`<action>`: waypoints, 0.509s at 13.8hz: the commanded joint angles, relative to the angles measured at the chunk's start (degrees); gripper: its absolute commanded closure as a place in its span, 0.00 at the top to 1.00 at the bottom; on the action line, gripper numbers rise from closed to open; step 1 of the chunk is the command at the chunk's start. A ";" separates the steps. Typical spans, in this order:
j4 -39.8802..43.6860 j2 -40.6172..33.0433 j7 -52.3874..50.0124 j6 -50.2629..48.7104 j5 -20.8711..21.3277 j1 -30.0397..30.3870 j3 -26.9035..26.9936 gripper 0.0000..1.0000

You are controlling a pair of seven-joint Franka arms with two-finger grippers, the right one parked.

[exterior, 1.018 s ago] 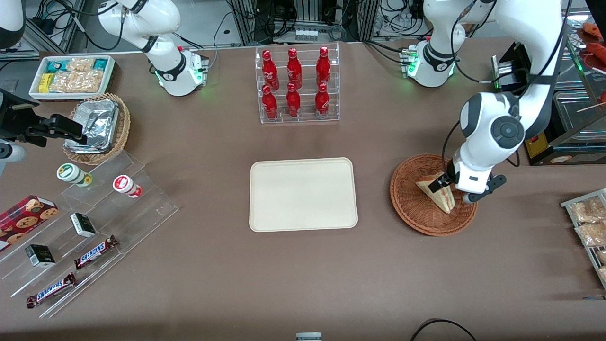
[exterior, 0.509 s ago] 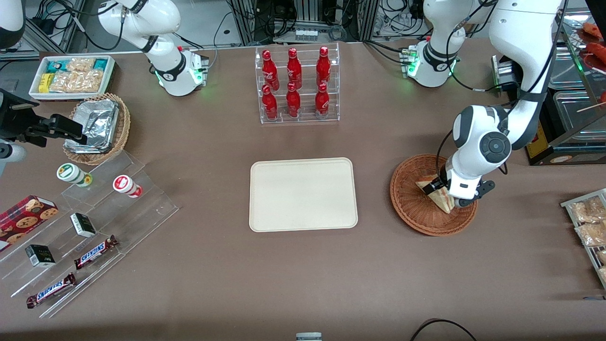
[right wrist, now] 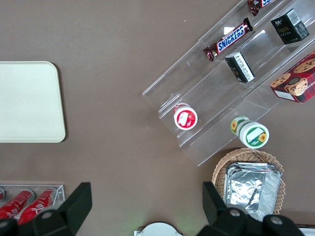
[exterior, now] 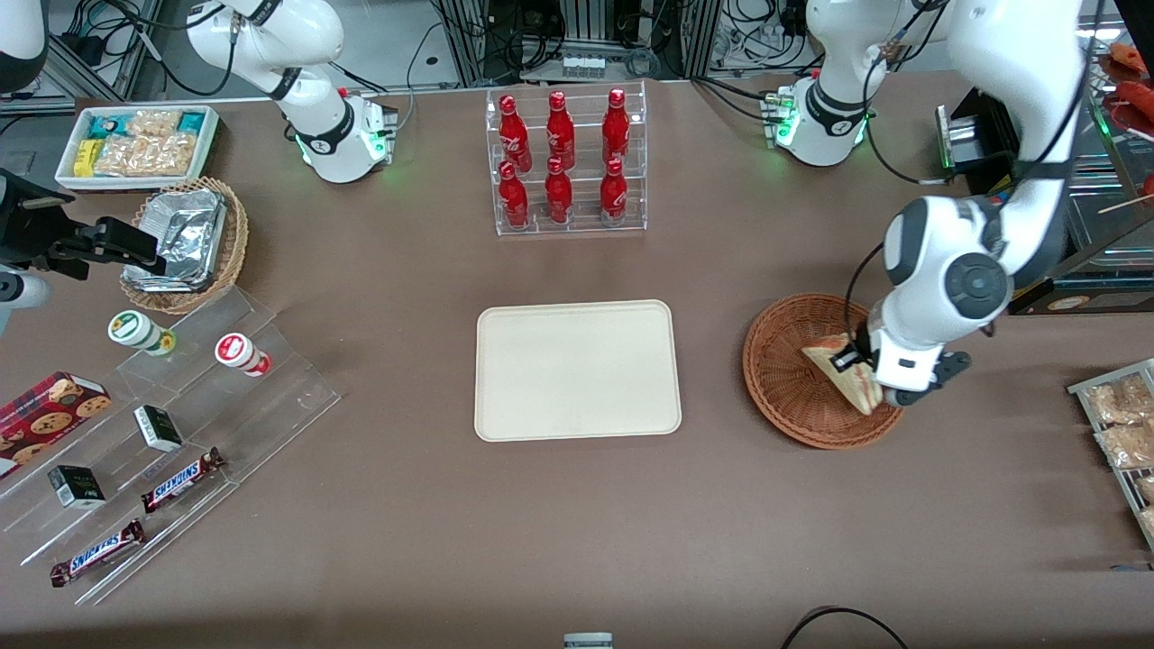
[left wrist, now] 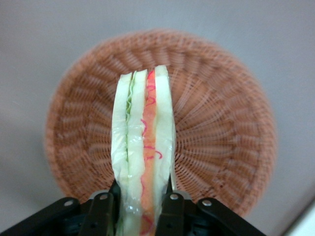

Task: Place sandwich from basket to tray
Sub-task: 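Carry the sandwich with the left gripper over the cream tray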

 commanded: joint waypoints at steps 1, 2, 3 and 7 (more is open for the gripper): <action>12.22 -0.21 0.62 -11.20 2.15 -2.37 -1.81 0.00; 15.58 0.58 0.36 -13.16 2.07 -3.69 -2.08 0.00; 17.44 0.76 0.44 -13.44 1.98 -5.97 -2.78 0.00; 22.63 5.49 -0.34 -13.00 -0.04 -15.72 -4.28 0.00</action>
